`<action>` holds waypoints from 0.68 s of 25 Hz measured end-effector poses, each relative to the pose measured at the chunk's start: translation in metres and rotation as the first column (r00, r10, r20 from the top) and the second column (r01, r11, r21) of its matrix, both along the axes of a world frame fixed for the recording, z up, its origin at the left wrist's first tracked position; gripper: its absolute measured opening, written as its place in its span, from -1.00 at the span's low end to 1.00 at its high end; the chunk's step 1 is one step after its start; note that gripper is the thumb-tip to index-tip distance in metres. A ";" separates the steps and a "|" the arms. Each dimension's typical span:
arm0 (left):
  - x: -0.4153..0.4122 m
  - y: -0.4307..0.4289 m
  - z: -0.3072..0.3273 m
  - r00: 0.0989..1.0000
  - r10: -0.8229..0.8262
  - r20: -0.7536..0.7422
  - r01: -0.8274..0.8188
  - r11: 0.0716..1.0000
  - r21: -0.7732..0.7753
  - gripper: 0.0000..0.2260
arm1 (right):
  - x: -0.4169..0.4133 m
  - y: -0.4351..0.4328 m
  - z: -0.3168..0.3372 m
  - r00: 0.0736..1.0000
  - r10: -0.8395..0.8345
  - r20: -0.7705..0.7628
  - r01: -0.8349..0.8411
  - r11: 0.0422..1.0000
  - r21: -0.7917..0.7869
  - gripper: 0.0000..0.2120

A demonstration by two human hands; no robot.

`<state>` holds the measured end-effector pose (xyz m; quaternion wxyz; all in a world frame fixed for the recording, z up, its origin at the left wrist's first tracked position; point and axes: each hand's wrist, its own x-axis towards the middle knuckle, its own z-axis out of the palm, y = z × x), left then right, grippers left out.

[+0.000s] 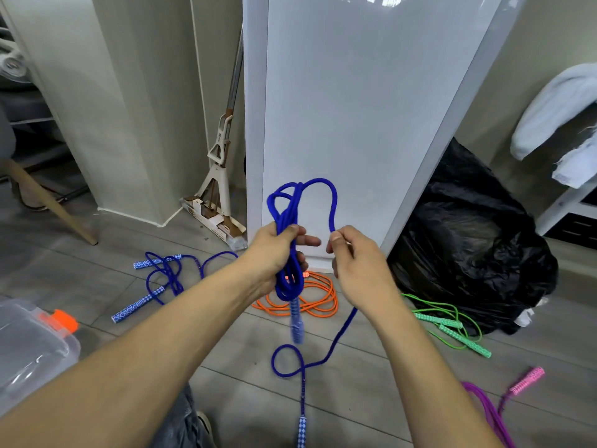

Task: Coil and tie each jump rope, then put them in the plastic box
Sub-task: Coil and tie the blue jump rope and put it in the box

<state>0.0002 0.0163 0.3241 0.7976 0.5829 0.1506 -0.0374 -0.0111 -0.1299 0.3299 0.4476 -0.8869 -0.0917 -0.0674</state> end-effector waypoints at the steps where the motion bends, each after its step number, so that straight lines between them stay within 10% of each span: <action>1: -0.001 -0.005 -0.001 1.000 -0.016 0.015 0.015 0.999 0.030 -0.86 | -0.002 0.006 -0.002 1.000 0.020 -0.007 -0.020 0.999 -0.039 -0.73; 12: -0.002 -0.008 -0.009 0.992 -0.087 0.096 0.050 0.941 0.335 -0.81 | -0.008 0.018 -0.007 0.991 0.086 -0.098 -0.104 0.976 -0.191 -0.77; 17: 0.010 0.005 0.004 0.983 0.156 0.094 -0.139 0.976 -0.168 -0.86 | -0.005 0.013 -0.008 0.982 0.112 -0.150 -0.145 0.963 -0.227 -0.68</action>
